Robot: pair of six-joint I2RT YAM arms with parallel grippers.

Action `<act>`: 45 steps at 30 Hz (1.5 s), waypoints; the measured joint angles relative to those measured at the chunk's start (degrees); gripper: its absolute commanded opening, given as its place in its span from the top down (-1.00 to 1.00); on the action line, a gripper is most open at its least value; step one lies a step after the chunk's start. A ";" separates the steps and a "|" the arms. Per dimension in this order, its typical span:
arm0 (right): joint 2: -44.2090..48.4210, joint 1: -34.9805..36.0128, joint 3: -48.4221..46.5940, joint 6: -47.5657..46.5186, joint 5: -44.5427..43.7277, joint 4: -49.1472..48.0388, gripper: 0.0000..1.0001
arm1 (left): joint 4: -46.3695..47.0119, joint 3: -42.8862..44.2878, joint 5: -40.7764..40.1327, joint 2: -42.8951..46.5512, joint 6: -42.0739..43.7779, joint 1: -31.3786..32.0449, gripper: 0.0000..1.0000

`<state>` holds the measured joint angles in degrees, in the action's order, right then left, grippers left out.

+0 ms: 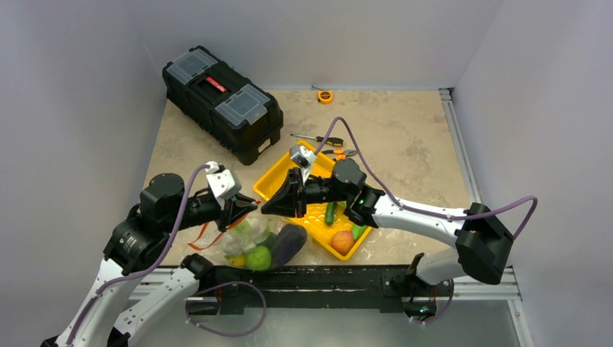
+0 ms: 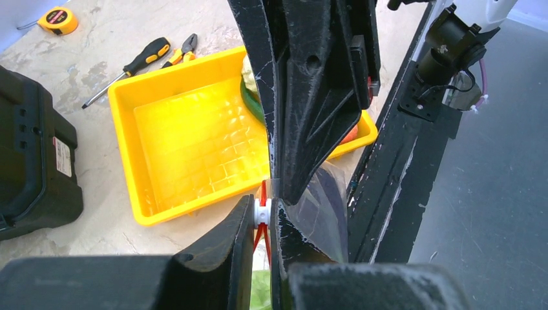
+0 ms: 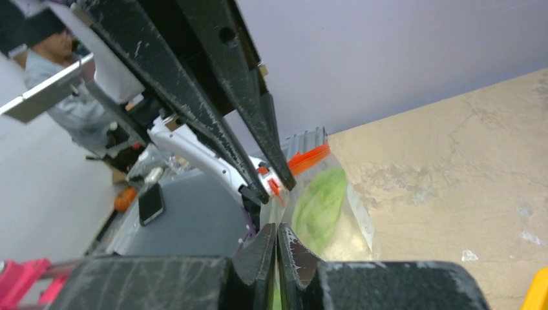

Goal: Place the food in the zip-top bag and seal the zipper
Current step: Zip the zipper food storage bag at the center of the board.

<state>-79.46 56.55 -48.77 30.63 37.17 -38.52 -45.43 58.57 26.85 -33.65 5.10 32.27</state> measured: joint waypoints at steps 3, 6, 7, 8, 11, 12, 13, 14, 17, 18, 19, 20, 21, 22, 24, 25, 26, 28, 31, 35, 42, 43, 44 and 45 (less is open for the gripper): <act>-0.55 -0.07 -1.81 -3.37 3.89 2.27 0.24 | 0.00 0.00 0.37 0.31 -0.11 0.00 1.00; -1.70 -0.09 -4.24 -5.81 6.16 4.90 0.13 | 0.09 0.00 0.52 0.28 -0.24 0.00 1.00; -2.21 -0.09 -5.01 -6.49 6.67 5.44 0.16 | 0.13 0.00 0.66 0.28 -0.44 0.00 1.00; -2.86 -0.07 -5.99 -7.23 7.54 6.16 0.23 | 0.15 0.00 0.81 0.28 -0.59 0.00 1.00; -4.68 -0.07 -7.65 -7.93 8.90 6.71 0.54 | 0.13 0.00 1.03 0.28 -1.07 0.00 1.00; -5.27 -0.07 -7.91 -8.02 9.16 6.73 0.63 | 0.13 0.00 1.05 0.28 -1.16 0.00 1.00; -5.62 -0.07 -7.98 -8.02 9.27 6.80 0.73 | 0.13 0.00 1.07 0.28 -1.25 0.00 1.00; -6.10 -0.07 -7.98 -7.85 9.62 6.80 0.87 | 0.11 0.00 1.09 0.31 -1.33 0.00 1.00; -6.75 -0.07 -7.98 -7.56 10.29 6.69 1.00 | -0.11 0.00 1.05 0.42 -1.53 0.00 0.65; -6.80 -0.09 -7.98 -7.39 10.38 6.58 1.00 | -0.13 0.00 1.03 0.44 -1.55 0.00 0.46; -6.80 -0.09 -7.98 -7.28 10.40 6.51 1.00 | -0.17 0.00 0.94 0.48 -1.60 0.00 0.36; -6.80 -0.09 -7.98 -7.26 10.43 6.36 1.00 | -0.24 0.00 0.87 0.50 -1.66 0.00 0.30; -6.80 -0.09 -7.96 -7.17 10.38 6.38 1.00 | -0.44 0.00 0.79 0.50 -1.53 0.00 0.27; -6.80 -0.09 -7.96 -7.10 10.36 6.38 1.00 | -0.83 0.02 0.66 0.52 -1.51 0.00 0.25; -6.71 -0.09 -7.91 -7.04 10.32 6.36 1.00 | -2.25 0.02 0.24 0.52 -1.42 0.00 0.23; -6.64 -0.07 -7.89 -6.99 10.29 6.38 1.00 | -2.95 0.02 -0.09 0.52 -1.38 0.00 0.22; -6.60 -0.07 -7.85 -6.86 10.27 6.38 1.00 | -3.45 0.02 -0.31 0.52 -1.27 0.00 0.23; -6.60 -0.07 -7.85 -6.62 10.01 6.38 1.00 | -4.48 0.00 -1.05 0.55 -1.01 0.00 0.26; -6.56 -0.09 -7.78 -6.25 9.75 6.38 1.00 | -6.05 -0.24 -2.60 1.14 -0.85 0.00 0.36; -6.21 -0.07 -7.72 -6.21 9.07 6.40 1.00 | -6.64 -1.46 -3.54 3.48 -0.76 0.00 0.38; -5.16 -0.09 -7.69 -6.19 8.46 6.86 1.00 | -6.60 -2.05 -3.15 4.39 -0.79 0.00 0.70; -5.01 -0.07 -7.69 -6.21 8.41 6.93 1.00 | -6.60 -2.10 -3.08 4.39 -0.79 0.00 0.72; -4.87 -0.07 -7.69 -6.23 8.37 7.19 1.00 | -6.60 -2.12 -3.04 4.39 -0.76 0.00 0.75; -4.76 -0.07 -7.69 -6.23 8.35 7.30 1.00 | -6.60 -2.12 -3.04 4.39 -0.76 0.00 0.77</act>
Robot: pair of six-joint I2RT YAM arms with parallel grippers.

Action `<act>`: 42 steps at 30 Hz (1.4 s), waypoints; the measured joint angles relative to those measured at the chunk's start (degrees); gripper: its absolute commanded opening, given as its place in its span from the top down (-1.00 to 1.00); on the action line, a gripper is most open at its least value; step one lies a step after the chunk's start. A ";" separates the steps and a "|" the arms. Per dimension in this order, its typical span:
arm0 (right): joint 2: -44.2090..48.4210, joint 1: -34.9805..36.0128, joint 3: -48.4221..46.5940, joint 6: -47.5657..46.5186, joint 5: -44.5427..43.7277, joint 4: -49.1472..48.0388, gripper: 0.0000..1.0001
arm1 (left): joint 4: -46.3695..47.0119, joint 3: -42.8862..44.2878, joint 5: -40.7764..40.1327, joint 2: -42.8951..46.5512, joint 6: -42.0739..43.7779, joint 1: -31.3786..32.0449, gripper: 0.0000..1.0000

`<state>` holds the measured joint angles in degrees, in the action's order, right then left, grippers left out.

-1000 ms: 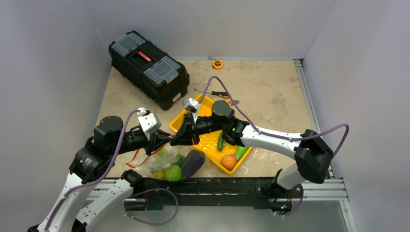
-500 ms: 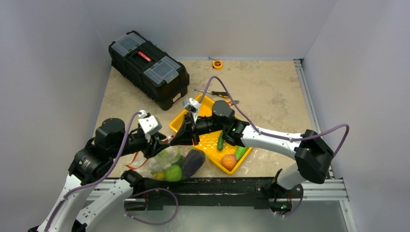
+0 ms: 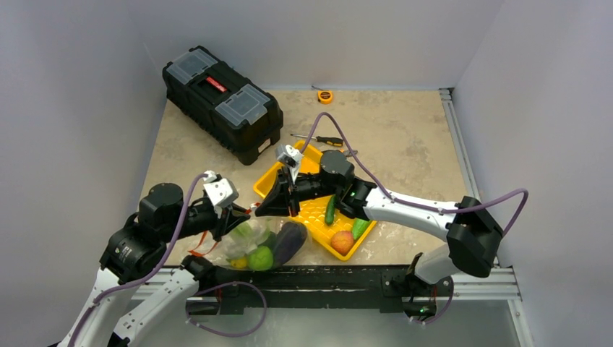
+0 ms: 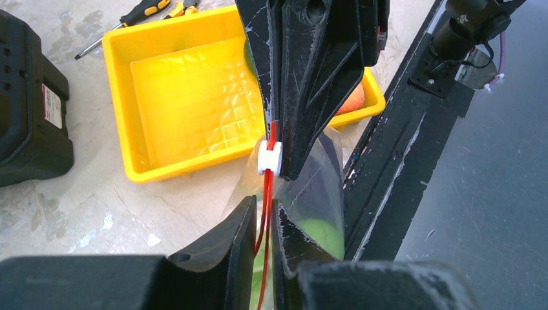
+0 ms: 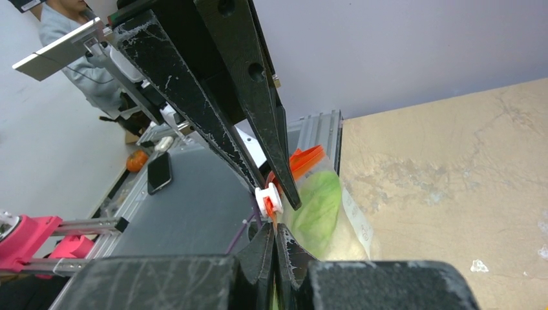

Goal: Place the food in the zip-top bag and seal the zipper
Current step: Zip the zipper food storage bag at the center of the board.

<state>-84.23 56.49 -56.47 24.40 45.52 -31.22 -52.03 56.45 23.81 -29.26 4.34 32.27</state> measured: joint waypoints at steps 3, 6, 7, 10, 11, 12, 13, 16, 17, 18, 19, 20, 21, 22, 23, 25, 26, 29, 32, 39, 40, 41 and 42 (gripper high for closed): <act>0.09 -0.02 0.00 0.00 -0.11 0.39 1.00 | -0.02 0.00 0.02 0.00 0.04 0.00 1.00; 0.11 0.00 0.00 -0.02 -0.57 0.59 1.00 | -0.11 0.00 0.02 0.00 0.70 0.00 1.00; 0.13 0.00 0.00 -0.11 -0.66 0.76 0.99 | -0.11 0.00 0.04 0.00 0.79 0.00 1.00; 0.46 0.00 -0.22 -1.42 -0.94 2.73 0.38 | -0.09 -0.11 0.15 0.09 0.90 0.00 1.00; 0.59 -0.02 -0.98 -2.82 -1.05 5.27 0.28 | -0.09 -0.11 0.20 0.13 0.98 0.00 1.00; 0.57 -0.02 -2.03 -4.11 -1.09 7.72 0.21 | -0.02 -0.11 0.26 0.20 1.05 0.00 1.00; 0.50 -0.02 -3.17 -5.22 -1.11 9.88 0.14 | 0.00 -0.11 0.37 0.28 1.14 0.00 1.00; 0.17 -0.02 -8.59 -9.25 -0.74 17.46 -0.01 | 0.00 -0.11 0.85 0.42 1.31 0.00 1.00; 0.26 -0.02 -9.81 -10.23 -0.52 18.80 -0.03 | 0.02 -0.11 1.05 0.42 1.33 0.00 1.00; 0.33 -0.02 -10.60 -10.91 -0.33 19.69 -0.04 | 0.02 -0.11 1.20 0.42 1.33 0.00 1.00; 0.42 -0.02 -11.37 -11.87 -0.24 20.85 -0.04 | 0.02 -0.11 1.42 0.42 1.33 0.00 1.00; 0.44 -0.02 -11.89 -12.70 0.09 21.84 0.00 | 0.02 -0.11 1.53 0.42 1.33 0.00 1.00; 0.44 -0.02 -12.37 -13.40 0.26 22.95 0.06 | 0.02 -0.11 1.66 0.42 1.33 0.00 1.00; 0.39 -0.02 -12.81 -14.10 0.59 24.20 0.12 | 0.02 -0.11 1.77 0.39 1.33 0.00 1.00; 0.33 -0.02 -13.16 -14.71 0.74 25.05 0.21 | 0.04 -0.11 1.90 0.39 1.36 0.00 1.00; -0.11 -0.02 -14.53 -16.11 1.97 27.45 0.31 | 0.02 -0.11 2.19 0.39 1.33 0.00 1.00; -0.33 -0.02 -15.08 -16.59 2.23 28.09 0.34 | 0.02 -0.11 2.34 0.39 1.33 0.00 1.00; -0.98 -0.02 -16.46 -17.99 3.50 29.59 0.44 | 0.02 -0.11 2.64 0.39 1.36 0.00 1.00; -0.98 -0.02 -16.61 -18.51 3.96 30.42 0.59 | 0.02 -0.11 2.93 0.37 1.36 0.00 1.00; -1.05 -0.02 -16.63 -19.12 4.76 31.08 0.54 | 0.02 -0.11 3.32 0.04 1.36 0.00 1.00; -1.18 -0.02 -16.74 -19.15 4.96 31.12 0.53 | 0.02 -0.11 3.43 0.02 1.36 0.00 1.00; -1.40 -0.02 -16.92 -19.17 5.03 31.15 0.53 | 0.02 -0.11 3.50 0.00 1.36 0.00 1.00; -1.66 -0.02 -17.09 -19.28 5.05 31.19 0.53 | 0.02 -0.11 3.56 -0.02 1.36 0.00 1.00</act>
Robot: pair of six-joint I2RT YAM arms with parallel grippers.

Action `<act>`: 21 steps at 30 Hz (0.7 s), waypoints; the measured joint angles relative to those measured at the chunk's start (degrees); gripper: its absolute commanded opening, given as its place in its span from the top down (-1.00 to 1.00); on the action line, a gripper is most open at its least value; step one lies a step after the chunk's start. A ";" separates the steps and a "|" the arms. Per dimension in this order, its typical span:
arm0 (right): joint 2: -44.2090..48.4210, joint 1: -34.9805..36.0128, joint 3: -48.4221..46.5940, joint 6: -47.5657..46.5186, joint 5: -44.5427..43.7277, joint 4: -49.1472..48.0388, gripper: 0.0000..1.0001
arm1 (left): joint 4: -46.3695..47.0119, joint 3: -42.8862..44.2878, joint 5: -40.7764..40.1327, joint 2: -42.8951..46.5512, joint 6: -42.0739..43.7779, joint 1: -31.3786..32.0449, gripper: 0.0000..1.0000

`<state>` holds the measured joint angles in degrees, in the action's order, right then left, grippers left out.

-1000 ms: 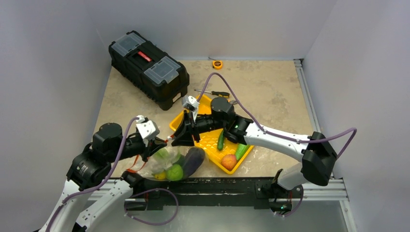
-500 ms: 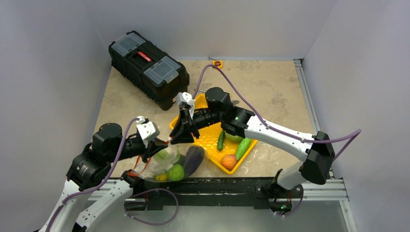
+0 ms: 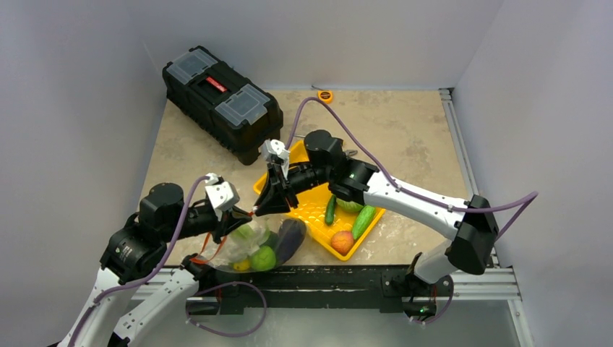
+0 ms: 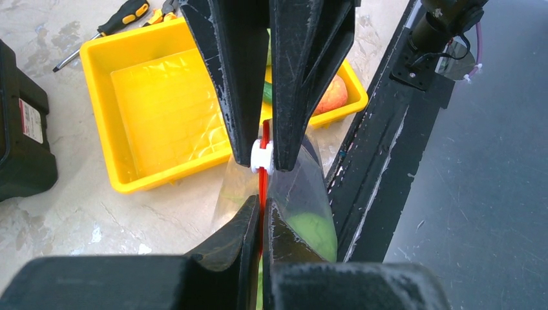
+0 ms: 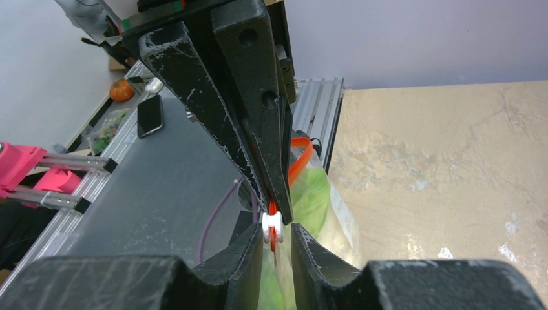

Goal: Place the food in the zip-top bag and seal the zipper
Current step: Zip the zipper food storage bag at the center of the board.

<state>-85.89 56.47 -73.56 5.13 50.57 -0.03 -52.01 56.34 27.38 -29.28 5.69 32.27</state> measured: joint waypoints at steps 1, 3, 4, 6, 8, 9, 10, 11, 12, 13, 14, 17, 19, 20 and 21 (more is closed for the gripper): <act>-0.13 0.00 -0.11 -0.04 0.00 0.00 0.53 | 0.00 0.00 0.09 -0.02 -0.02 0.00 1.00; -0.46 0.00 -0.28 -0.17 0.04 0.04 0.56 | 0.02 0.00 0.31 -0.04 0.00 0.00 1.00; -0.61 0.00 -0.44 -0.26 0.11 0.09 0.63 | 0.00 0.00 0.37 -0.09 -0.02 0.00 1.00; -0.83 0.00 -0.83 -0.44 0.20 0.48 0.76 | 0.00 0.00 0.42 -0.22 0.00 0.00 1.00; -0.96 0.00 -1.16 -0.83 0.42 1.18 0.91 | 0.02 0.00 0.46 -0.42 -0.02 0.00 1.00; -1.01 0.00 -1.33 -1.05 0.48 1.66 0.98 | -0.02 0.00 0.50 -0.48 -0.02 0.00 1.00; -1.03 0.00 -1.38 -1.20 0.61 1.92 1.00 | -0.02 0.00 0.57 -0.55 -0.02 0.00 1.00; -1.03 0.00 -1.42 -1.36 0.68 2.19 1.00 | -0.02 0.00 0.68 -0.59 -0.02 0.00 1.00; -1.03 -0.02 -1.51 -1.64 0.90 2.47 1.00 | 0.00 0.00 0.79 -0.68 -0.02 0.00 1.00; -1.07 -0.04 -1.68 -1.99 1.03 2.89 1.00 | -0.02 0.00 0.90 -0.76 -0.02 0.00 1.00; -1.18 -0.04 -2.10 -2.62 1.09 3.67 1.00 | -0.04 0.00 0.98 -0.87 0.00 0.00 1.00; -1.95 -0.02 -3.69 -4.70 1.31 6.16 1.00 | -0.13 0.04 1.16 -1.11 0.26 0.00 1.00; -2.75 0.00 -5.05 -6.32 1.44 8.22 1.00 | -0.50 0.20 1.20 -1.42 0.94 0.00 1.00; -3.15 0.04 -5.77 -7.10 1.42 9.38 1.00 | -0.87 0.31 1.25 -1.68 1.20 0.00 1.00; -3.65 0.11 -6.58 -7.98 1.38 10.64 1.00 | -1.20 0.44 1.33 -1.95 1.42 0.00 1.00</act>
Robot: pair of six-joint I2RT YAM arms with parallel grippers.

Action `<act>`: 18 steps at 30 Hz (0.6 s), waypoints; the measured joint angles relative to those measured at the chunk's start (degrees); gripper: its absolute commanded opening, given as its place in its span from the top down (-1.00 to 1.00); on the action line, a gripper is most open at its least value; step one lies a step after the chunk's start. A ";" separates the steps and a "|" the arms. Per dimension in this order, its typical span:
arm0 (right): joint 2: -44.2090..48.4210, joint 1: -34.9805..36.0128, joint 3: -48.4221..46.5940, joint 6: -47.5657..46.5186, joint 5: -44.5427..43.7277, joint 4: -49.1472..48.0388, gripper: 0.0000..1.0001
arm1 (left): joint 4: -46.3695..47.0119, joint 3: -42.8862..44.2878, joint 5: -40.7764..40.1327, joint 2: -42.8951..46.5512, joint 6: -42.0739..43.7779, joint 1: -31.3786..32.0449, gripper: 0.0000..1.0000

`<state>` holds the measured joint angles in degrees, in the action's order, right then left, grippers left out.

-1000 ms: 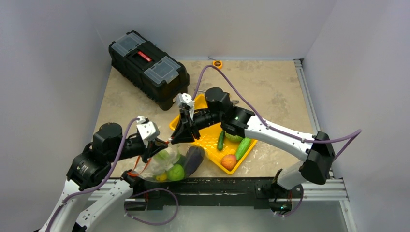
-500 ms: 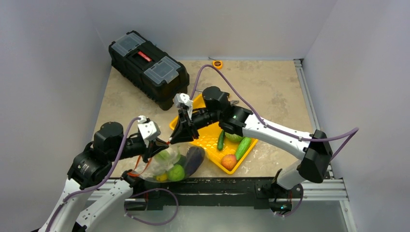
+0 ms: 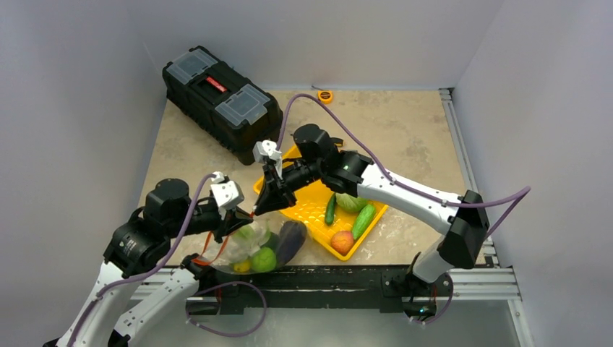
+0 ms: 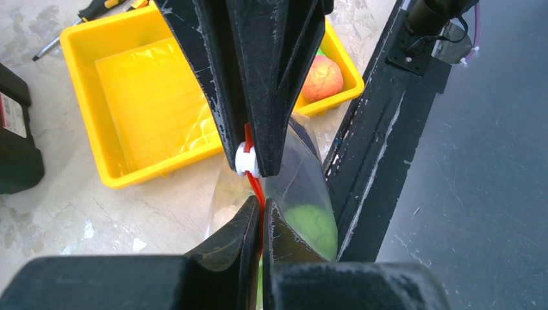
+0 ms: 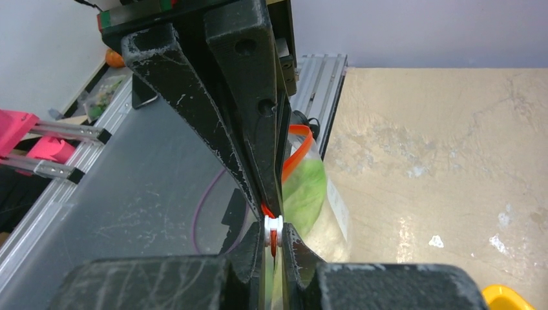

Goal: Place the food in the zip-top bag and seal the zipper
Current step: Zip the zipper food storage bag at the center of the board.

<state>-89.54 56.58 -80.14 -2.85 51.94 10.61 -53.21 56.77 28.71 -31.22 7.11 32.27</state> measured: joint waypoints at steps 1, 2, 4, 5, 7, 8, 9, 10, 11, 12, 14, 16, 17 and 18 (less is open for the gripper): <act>-0.35 0.09 -0.70 -0.72 -0.04 1.14 1.00 | -0.39 0.13 0.13 -0.35 0.11 0.00 1.00; -0.90 0.22 -1.60 -1.51 -0.07 2.62 1.00 | -0.76 0.31 0.26 -0.68 0.24 -0.02 1.00; -1.90 0.48 -3.34 -3.19 -0.35 5.25 1.00 | -1.68 0.66 0.57 -1.25 0.63 -0.02 1.00; -2.40 0.66 -4.15 -3.89 -0.42 6.36 1.00 | -1.95 0.74 0.70 -1.38 0.76 -0.02 1.00; -3.32 0.96 -5.62 -5.14 -0.46 8.31 1.00 | -2.43 0.76 0.94 -1.44 1.01 0.00 1.00; -3.65 1.07 -6.03 -5.55 -0.46 8.76 0.97 | -2.58 0.76 1.03 -1.42 1.01 0.00 1.00; -3.93 1.18 -6.36 -5.97 -0.42 9.20 0.96 | -2.73 0.76 1.09 -1.38 1.01 0.00 1.00; -4.11 1.29 -6.40 -6.29 -0.35 9.31 0.96 | -2.82 0.76 1.11 -1.36 1.01 0.00 1.00; -4.22 1.36 -6.43 -6.54 -0.17 9.35 0.93 | -3.02 0.76 1.11 -1.27 0.98 0.00 1.00; -4.35 1.42 -6.43 -6.80 0.13 9.35 0.92 | -3.15 0.76 1.14 -1.14 0.96 0.00 1.00; -4.55 1.53 -6.43 -7.21 0.76 9.29 0.91 | -3.48 0.76 1.14 -0.79 0.96 0.00 1.00; -4.61 1.53 -6.40 -7.63 1.99 9.29 0.92 | -3.78 0.76 1.11 -0.37 0.94 0.00 1.00; -4.61 1.53 -6.40 -7.80 2.75 9.20 0.91 | -3.91 0.76 1.11 -0.15 0.96 0.00 1.00; -4.59 1.53 -6.40 -7.89 3.28 9.14 0.89 | -4.02 0.76 1.09 0.13 0.96 0.00 1.00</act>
<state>-94.13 58.11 -86.54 -10.74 55.22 19.75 -57.23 57.54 29.80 -31.09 8.08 32.27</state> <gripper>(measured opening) 0.050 0.012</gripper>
